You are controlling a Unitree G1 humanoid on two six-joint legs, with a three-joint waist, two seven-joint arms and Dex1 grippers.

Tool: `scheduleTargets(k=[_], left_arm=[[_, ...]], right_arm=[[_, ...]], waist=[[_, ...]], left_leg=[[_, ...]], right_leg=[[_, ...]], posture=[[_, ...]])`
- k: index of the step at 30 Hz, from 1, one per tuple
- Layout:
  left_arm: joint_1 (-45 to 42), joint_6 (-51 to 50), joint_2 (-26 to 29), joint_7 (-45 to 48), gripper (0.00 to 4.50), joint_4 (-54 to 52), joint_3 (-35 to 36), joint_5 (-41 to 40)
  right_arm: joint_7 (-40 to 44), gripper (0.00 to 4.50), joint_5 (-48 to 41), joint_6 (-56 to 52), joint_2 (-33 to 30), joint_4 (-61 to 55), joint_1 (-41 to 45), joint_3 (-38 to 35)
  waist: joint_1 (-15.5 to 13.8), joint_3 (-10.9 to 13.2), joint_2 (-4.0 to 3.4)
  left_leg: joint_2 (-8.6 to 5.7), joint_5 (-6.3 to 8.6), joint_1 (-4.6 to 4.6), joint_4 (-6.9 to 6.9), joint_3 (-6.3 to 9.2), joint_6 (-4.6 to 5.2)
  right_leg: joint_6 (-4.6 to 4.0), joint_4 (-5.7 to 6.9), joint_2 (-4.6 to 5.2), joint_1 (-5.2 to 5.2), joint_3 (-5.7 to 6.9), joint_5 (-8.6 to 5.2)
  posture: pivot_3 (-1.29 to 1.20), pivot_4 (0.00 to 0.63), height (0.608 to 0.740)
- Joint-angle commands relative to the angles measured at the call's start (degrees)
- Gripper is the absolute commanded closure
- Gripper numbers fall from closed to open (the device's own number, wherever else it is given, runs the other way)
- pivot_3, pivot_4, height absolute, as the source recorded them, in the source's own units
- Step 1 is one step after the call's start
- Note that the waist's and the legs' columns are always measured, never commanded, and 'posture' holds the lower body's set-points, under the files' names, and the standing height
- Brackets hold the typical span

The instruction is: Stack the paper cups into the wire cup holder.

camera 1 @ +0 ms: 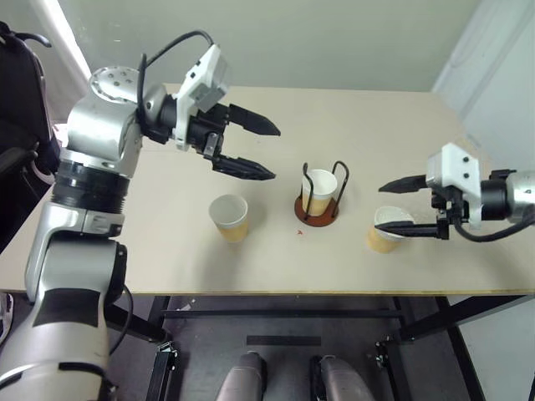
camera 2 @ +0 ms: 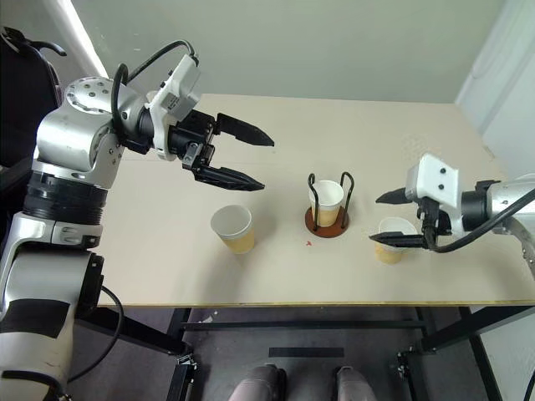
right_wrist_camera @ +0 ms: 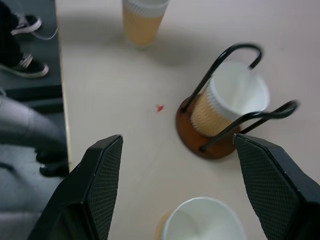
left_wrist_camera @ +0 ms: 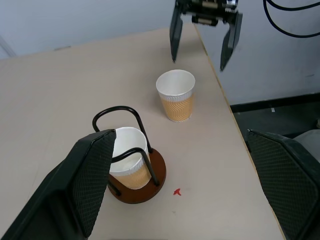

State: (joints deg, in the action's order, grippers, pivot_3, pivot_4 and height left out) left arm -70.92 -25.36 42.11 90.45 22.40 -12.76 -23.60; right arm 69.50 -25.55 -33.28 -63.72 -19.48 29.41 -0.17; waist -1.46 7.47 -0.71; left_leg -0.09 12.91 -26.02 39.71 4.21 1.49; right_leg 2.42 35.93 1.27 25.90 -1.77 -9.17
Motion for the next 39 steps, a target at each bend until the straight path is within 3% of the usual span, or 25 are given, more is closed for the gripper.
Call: scheduleTargets(k=[1,13,23,27,34,39], left_arm=[[-0.17,-0.47,1.09,2.05,0.03,-1.80,0.91,-1.41],[0.94,0.32,1.75,1.99,0.03,-1.81,1.45,1.64],[2.09,-0.40,2.22,1.22,0.03,-3.29,2.08,1.70],[2.44,-0.84,2.39,1.17,0.03,-3.91,2.31,1.57],[2.46,-0.92,2.34,1.48,0.03,-3.65,2.26,1.74],[2.57,-0.69,2.21,1.62,0.03,-3.45,2.18,1.84]], right_arm=[[0.95,0.93,3.85,3.88,-1.38,-1.06,-0.88,1.66],[2.87,0.93,14.58,13.51,0.69,6.70,-1.06,9.35],[4.63,0.93,19.37,18.82,2.33,13.39,-0.11,11.33],[5.32,0.93,17.82,17.45,2.95,12.42,-0.23,10.19],[6.52,0.93,6.86,6.28,3.27,5.98,0.25,4.09],[6.13,0.93,7.15,5.39,1.65,6.87,0.14,2.91]], waist=[[0.01,0.00,0.00],[0.04,0.00,0.00],[0.01,0.00,0.01],[0.01,0.00,0.01],[0.03,0.00,0.00],[-0.01,0.00,0.00]], left_leg=[[0.00,0.00,0.00,0.00,-0.01,0.00],[0.00,0.02,0.01,0.01,0.00,0.02],[0.00,0.04,0.06,0.02,0.00,0.04],[0.00,0.04,0.07,0.02,0.01,0.05],[0.00,0.05,0.04,0.01,0.00,0.02],[-0.01,0.05,0.02,0.01,0.01,0.01]], right_leg=[[0.02,0.00,-0.01,0.00,0.00,0.01],[0.11,-0.02,0.00,-0.01,-0.01,0.07],[0.09,-0.03,0.00,-0.09,-0.01,0.06],[-0.05,-0.04,0.00,-0.12,0.00,-0.02],[-0.33,-0.04,0.00,-0.08,0.00,-0.20],[-0.38,-0.06,0.00,-0.09,0.00,-0.25]], posture=[[0.00,0.150,0.740],[0.00,0.150,0.740],[0.00,0.150,0.740],[0.00,0.150,0.740],[0.00,0.150,0.740],[0.00,0.150,0.740]])
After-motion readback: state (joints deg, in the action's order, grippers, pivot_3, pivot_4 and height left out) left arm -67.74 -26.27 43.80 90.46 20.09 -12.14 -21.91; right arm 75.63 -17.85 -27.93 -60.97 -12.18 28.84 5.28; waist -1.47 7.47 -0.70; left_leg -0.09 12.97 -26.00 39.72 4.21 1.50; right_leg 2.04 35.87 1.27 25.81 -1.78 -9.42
